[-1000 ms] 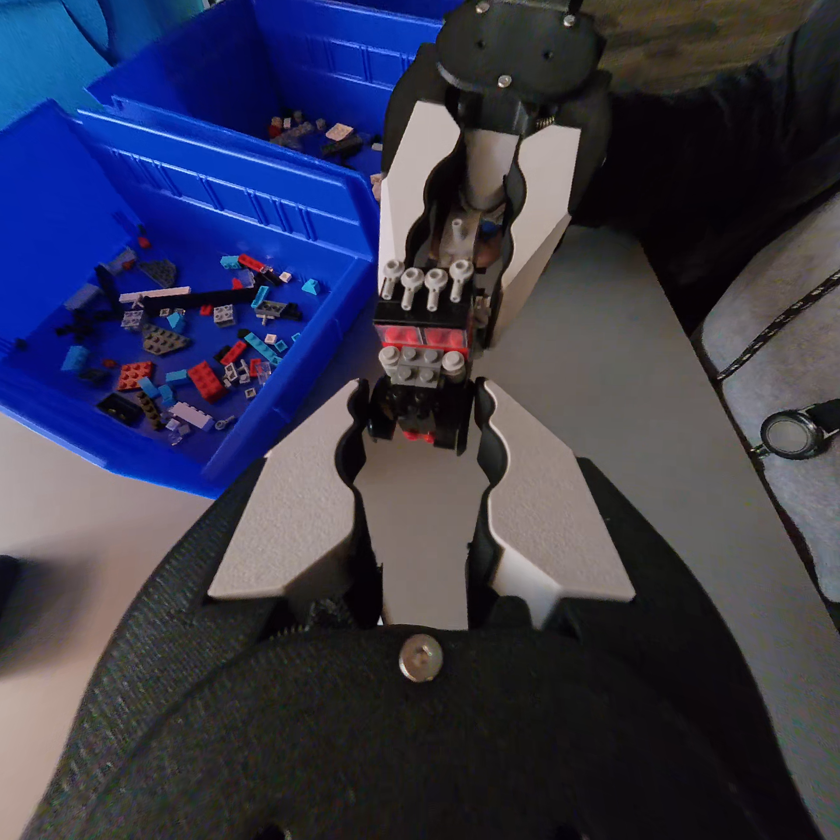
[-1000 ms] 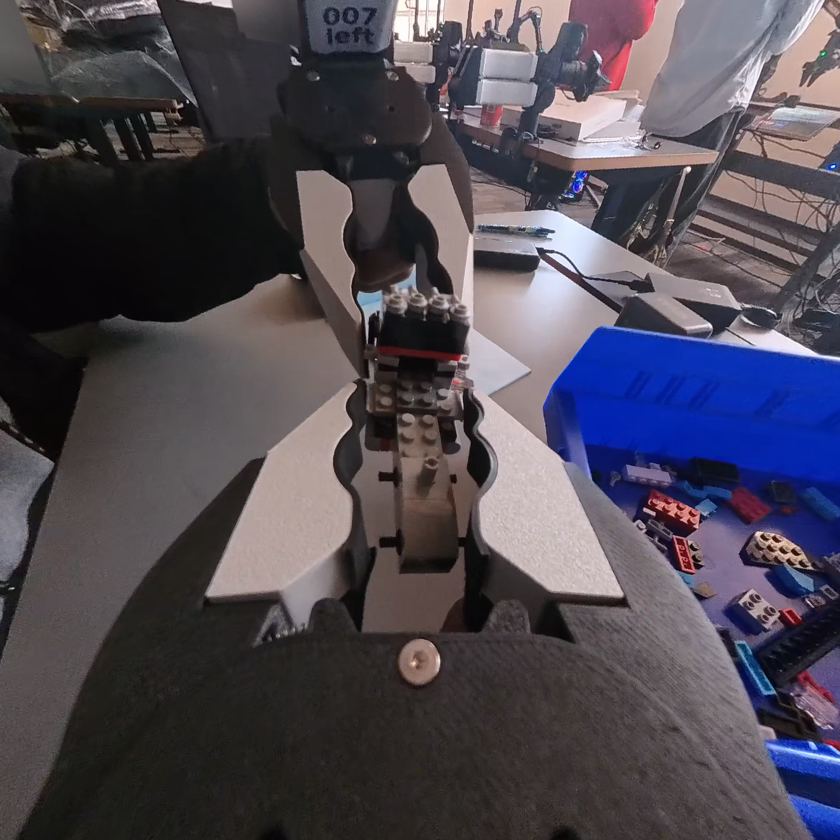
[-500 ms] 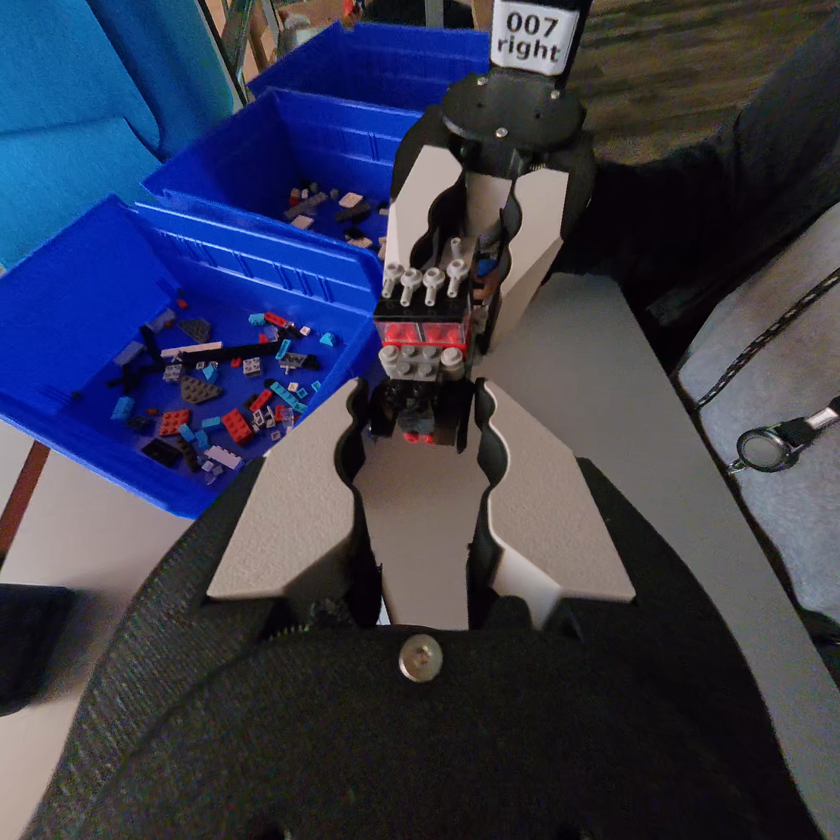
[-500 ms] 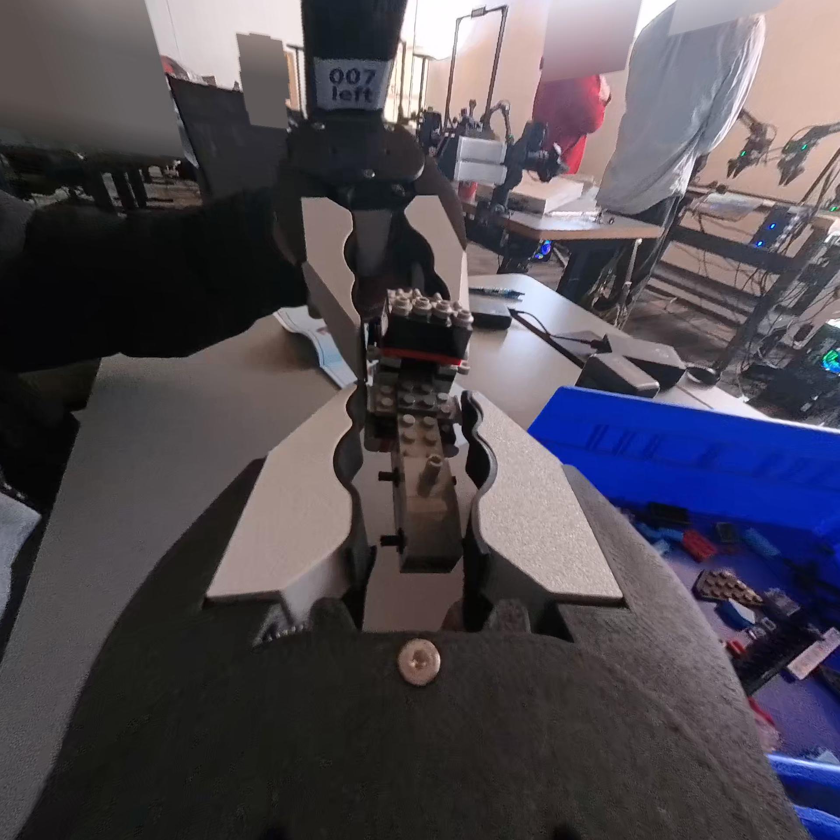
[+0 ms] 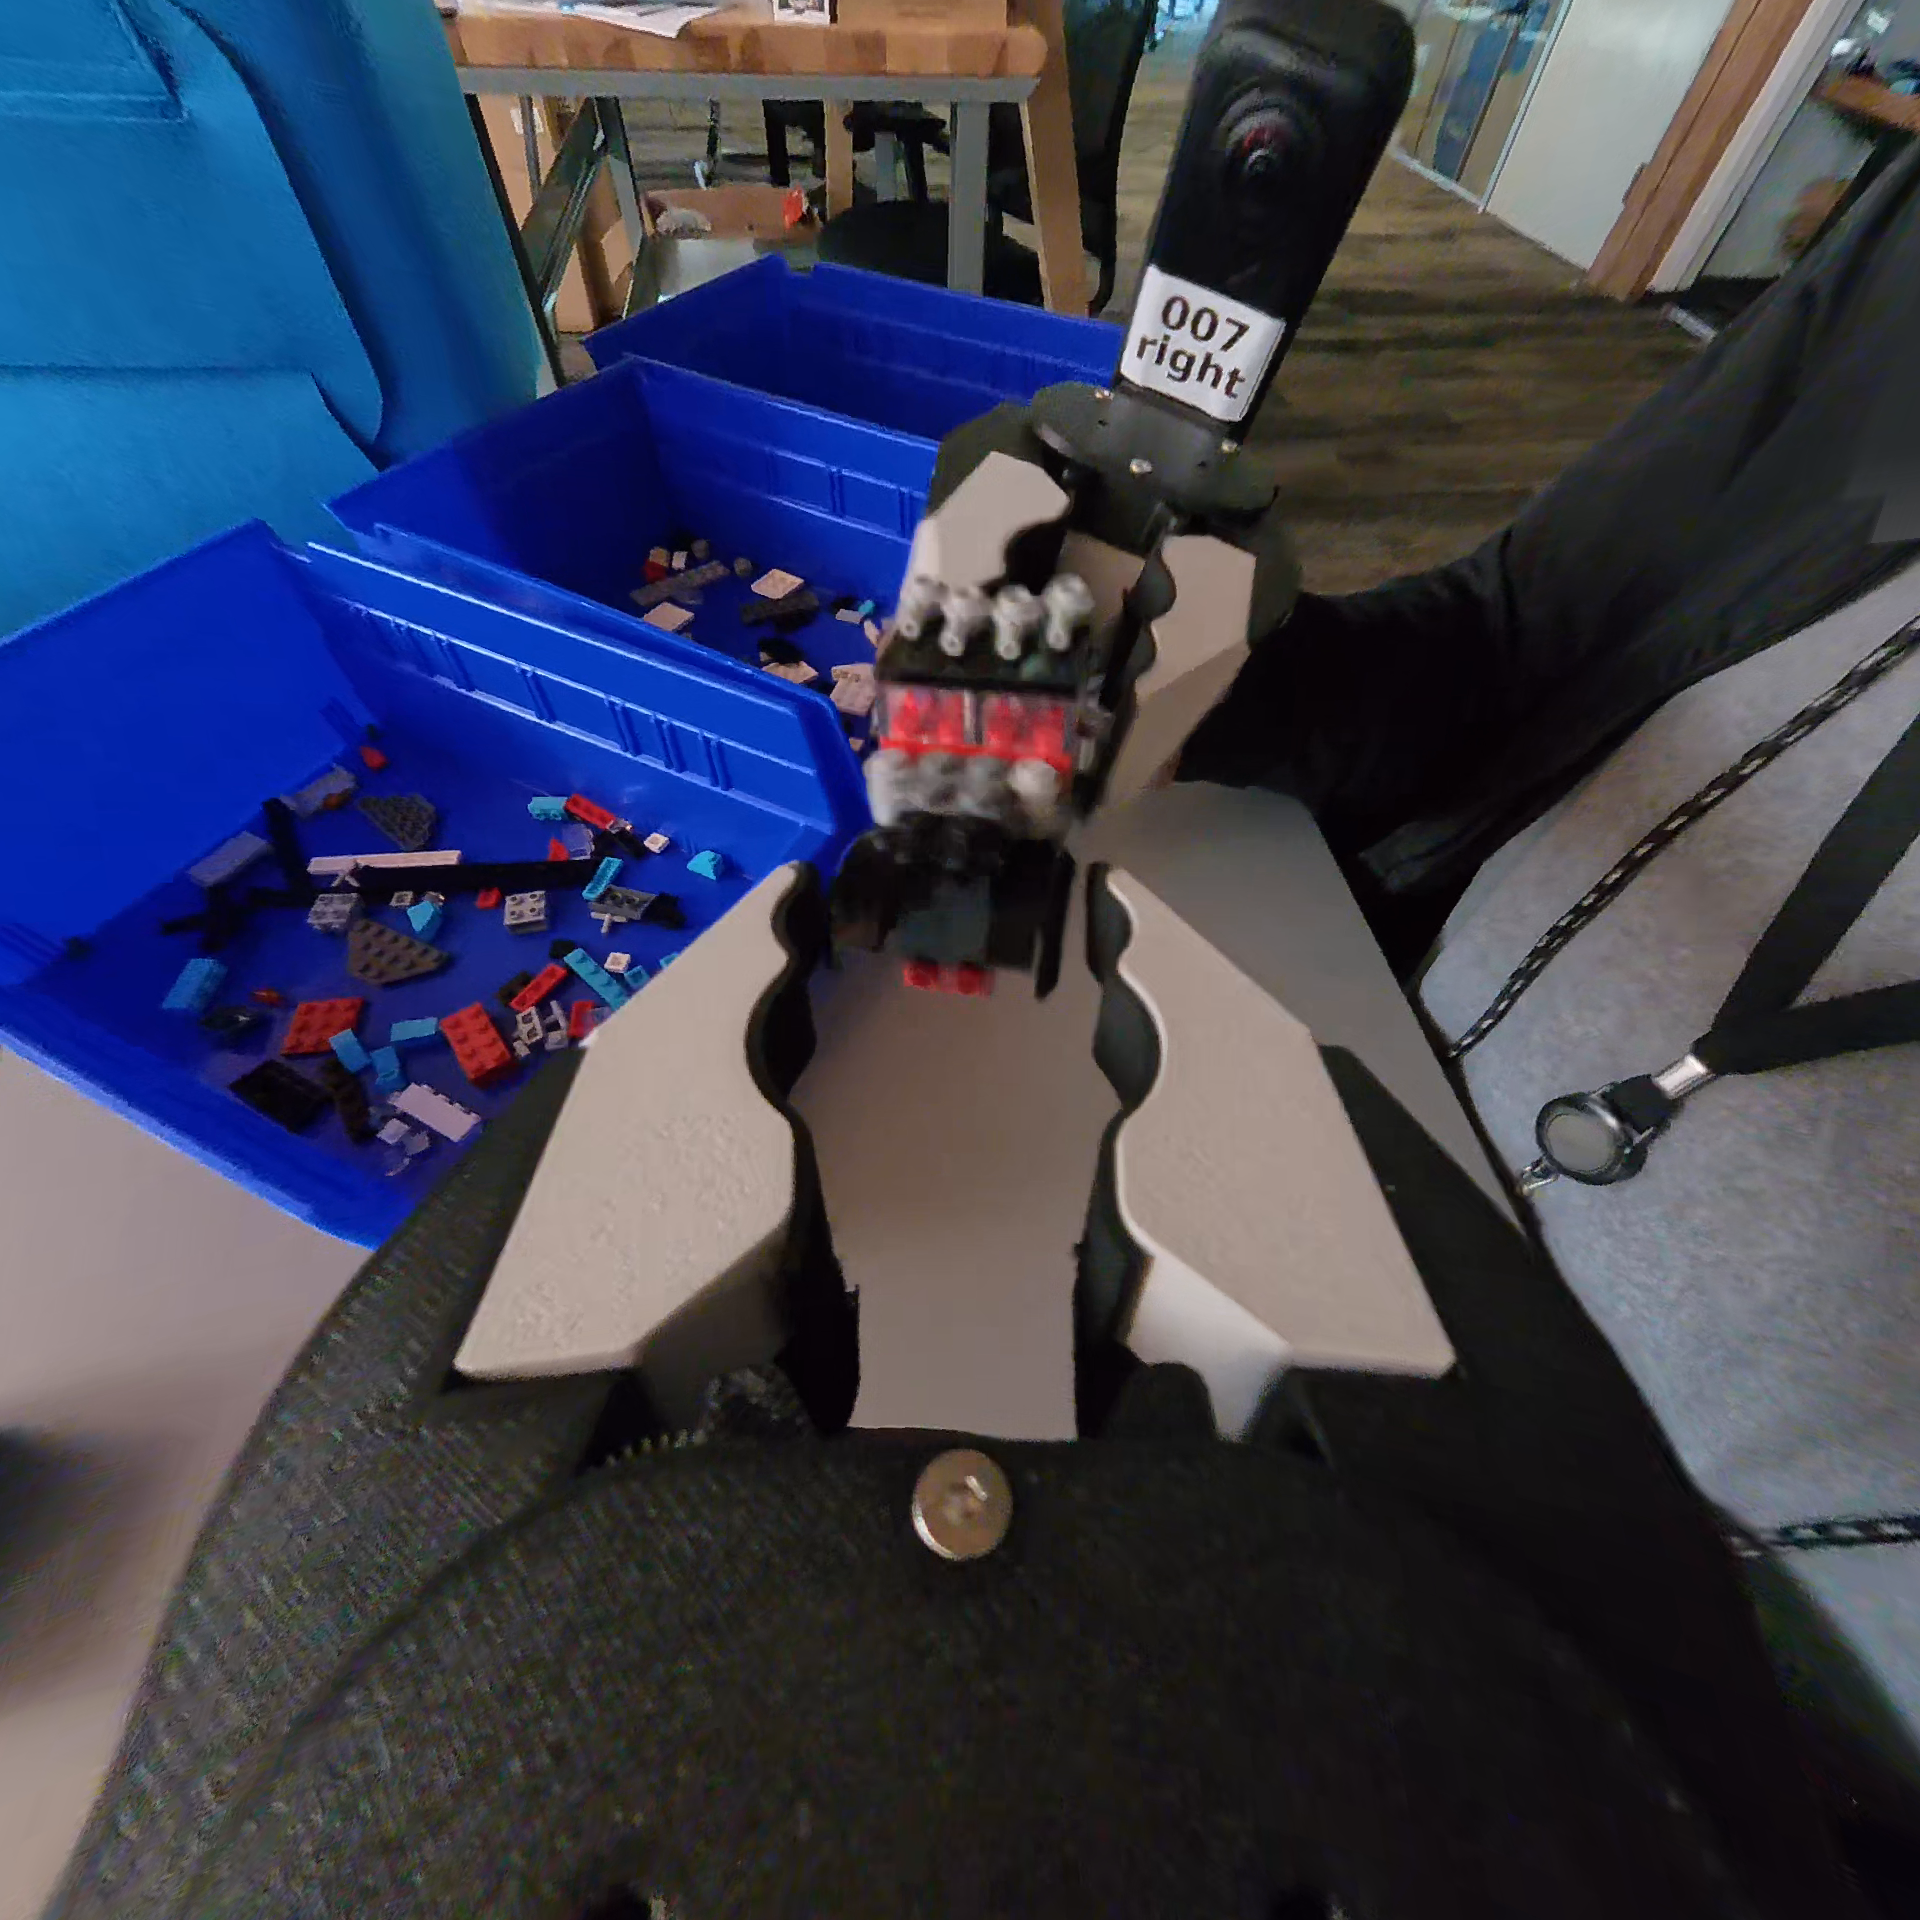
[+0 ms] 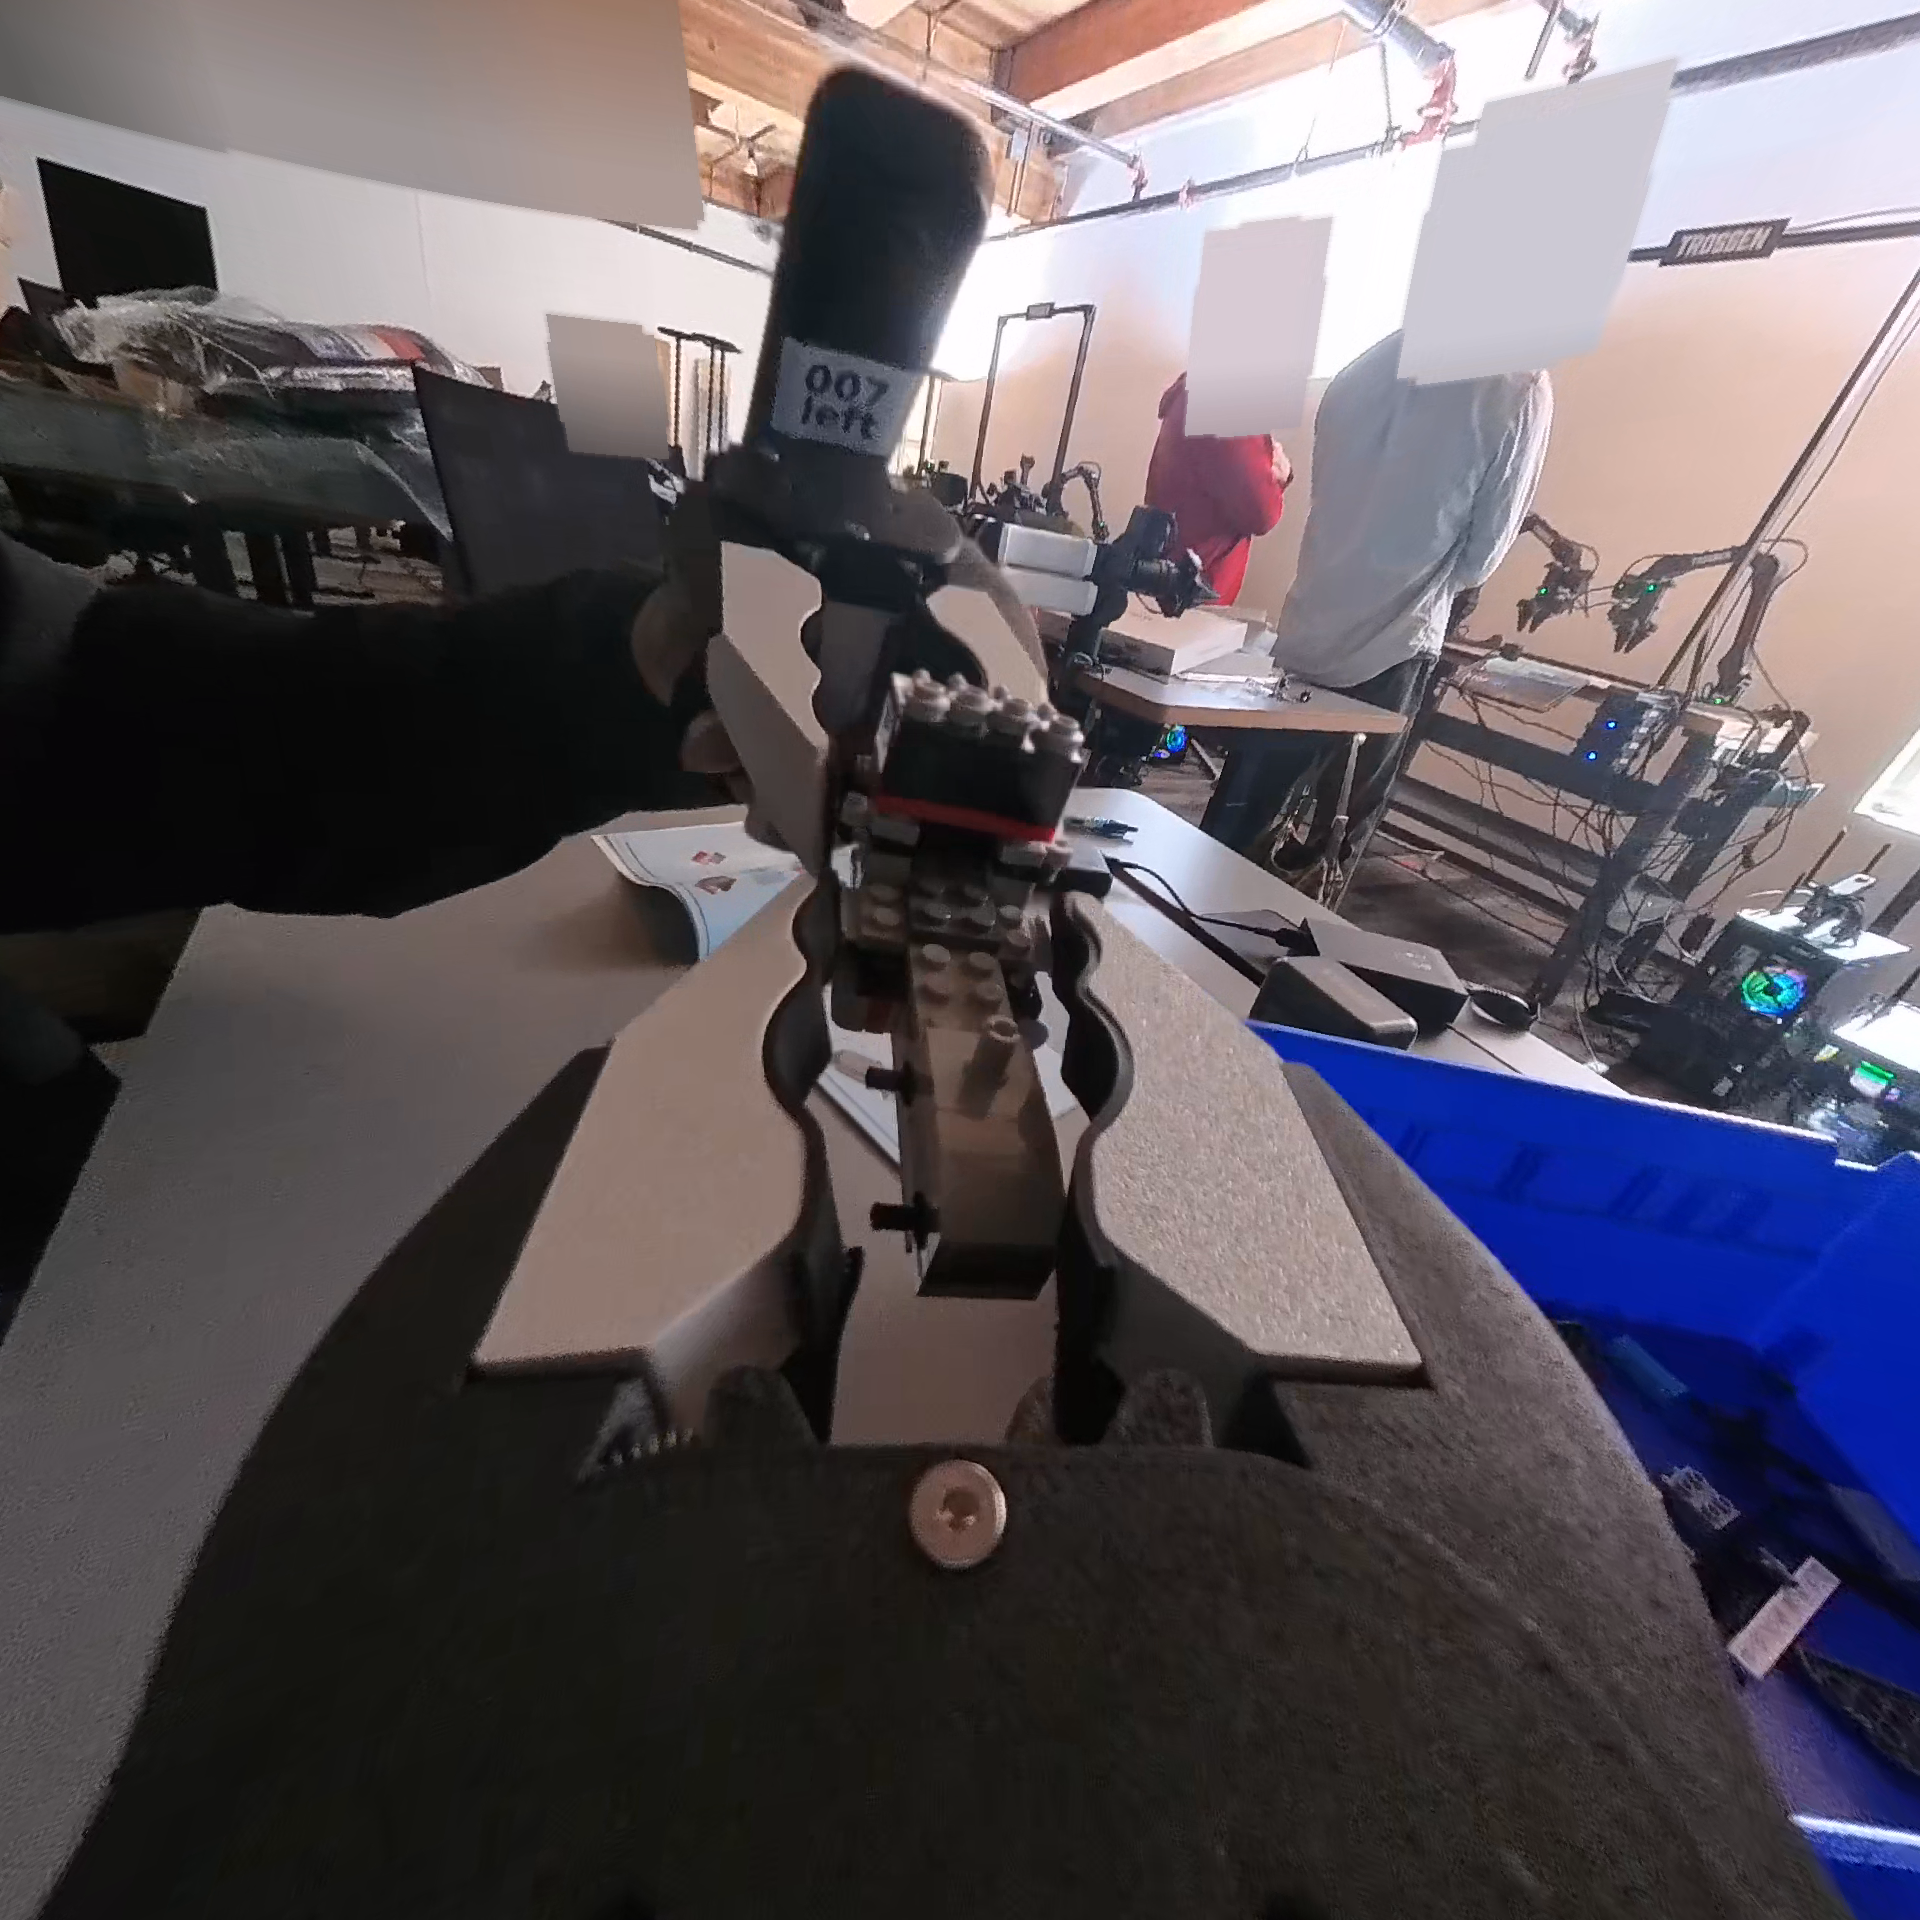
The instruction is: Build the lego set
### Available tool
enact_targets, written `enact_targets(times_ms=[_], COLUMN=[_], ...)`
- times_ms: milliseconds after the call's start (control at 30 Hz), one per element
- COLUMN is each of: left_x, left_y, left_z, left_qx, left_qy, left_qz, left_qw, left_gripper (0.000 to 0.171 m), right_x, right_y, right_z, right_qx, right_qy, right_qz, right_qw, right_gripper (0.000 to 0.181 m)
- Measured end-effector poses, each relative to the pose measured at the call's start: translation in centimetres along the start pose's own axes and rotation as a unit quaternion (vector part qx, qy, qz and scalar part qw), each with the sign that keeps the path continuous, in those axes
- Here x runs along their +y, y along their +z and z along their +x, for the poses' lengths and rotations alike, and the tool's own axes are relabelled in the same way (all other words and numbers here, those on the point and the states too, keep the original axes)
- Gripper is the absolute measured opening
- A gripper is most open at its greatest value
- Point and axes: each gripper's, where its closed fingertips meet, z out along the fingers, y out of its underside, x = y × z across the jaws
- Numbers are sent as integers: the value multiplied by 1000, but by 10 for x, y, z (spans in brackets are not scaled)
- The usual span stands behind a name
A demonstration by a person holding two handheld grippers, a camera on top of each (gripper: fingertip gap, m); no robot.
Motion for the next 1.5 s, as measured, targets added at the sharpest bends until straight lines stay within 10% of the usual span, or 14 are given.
enact_targets(times_ms=[533,933,1500], left_x=[28,72,103], left_y=[10,-4,-70], left_z=[-7,-7,-12], left_qx=[60,130,63], left_qy=[-213,-515,-592], left_qz=[114,258,326], left_qw=[969,807,735], left_gripper=[51,54,43], right_x=[42,71,80], right_y=[7,16,79], right_z=[-10,-24,-48], right_qx=[0,7,-62], right_qy=[-39,-20,5], right_qz=[-61,-72,-117], right_qw=[997,997,991], right_gripper=[36,37,47])
